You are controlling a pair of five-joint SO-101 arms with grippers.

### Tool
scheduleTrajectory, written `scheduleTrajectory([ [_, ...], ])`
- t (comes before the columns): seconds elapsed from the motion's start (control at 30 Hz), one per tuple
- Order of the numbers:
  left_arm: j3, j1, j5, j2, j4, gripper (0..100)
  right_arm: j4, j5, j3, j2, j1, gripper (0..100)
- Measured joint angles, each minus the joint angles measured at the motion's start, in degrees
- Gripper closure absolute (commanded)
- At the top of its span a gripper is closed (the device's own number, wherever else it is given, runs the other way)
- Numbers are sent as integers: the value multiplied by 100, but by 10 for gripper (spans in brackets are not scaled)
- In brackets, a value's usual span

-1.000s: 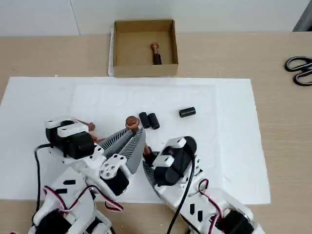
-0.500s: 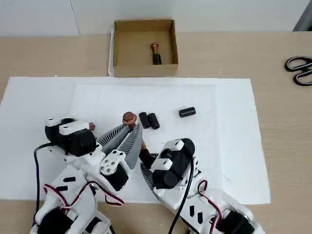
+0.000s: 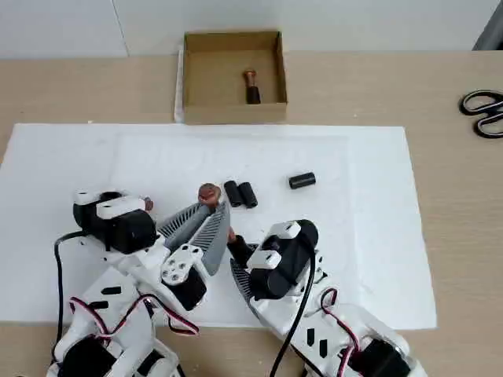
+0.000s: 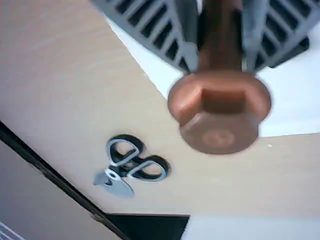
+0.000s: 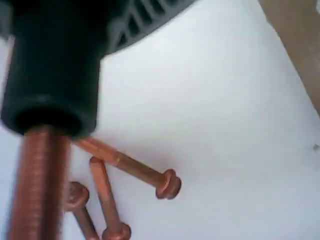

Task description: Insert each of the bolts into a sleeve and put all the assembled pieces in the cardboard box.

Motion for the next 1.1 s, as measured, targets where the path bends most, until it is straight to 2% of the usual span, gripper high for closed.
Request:
scheduleTrajectory([
  [0.4,18,141,264,35,62,994,0,0,-18,-9,18,995],
  [0.53,18,158,281,35,299,994,-141,0,-44,-9,62,995],
  [0.7,18,176,281,9,554,994,-211,325,-35,0,70,995],
  [0.93,229,185,290,0,527,994,-211,378,-18,9,88,995],
  [1.1,448,484,290,-9,510,994,-202,378,-9,18,123,995],
])
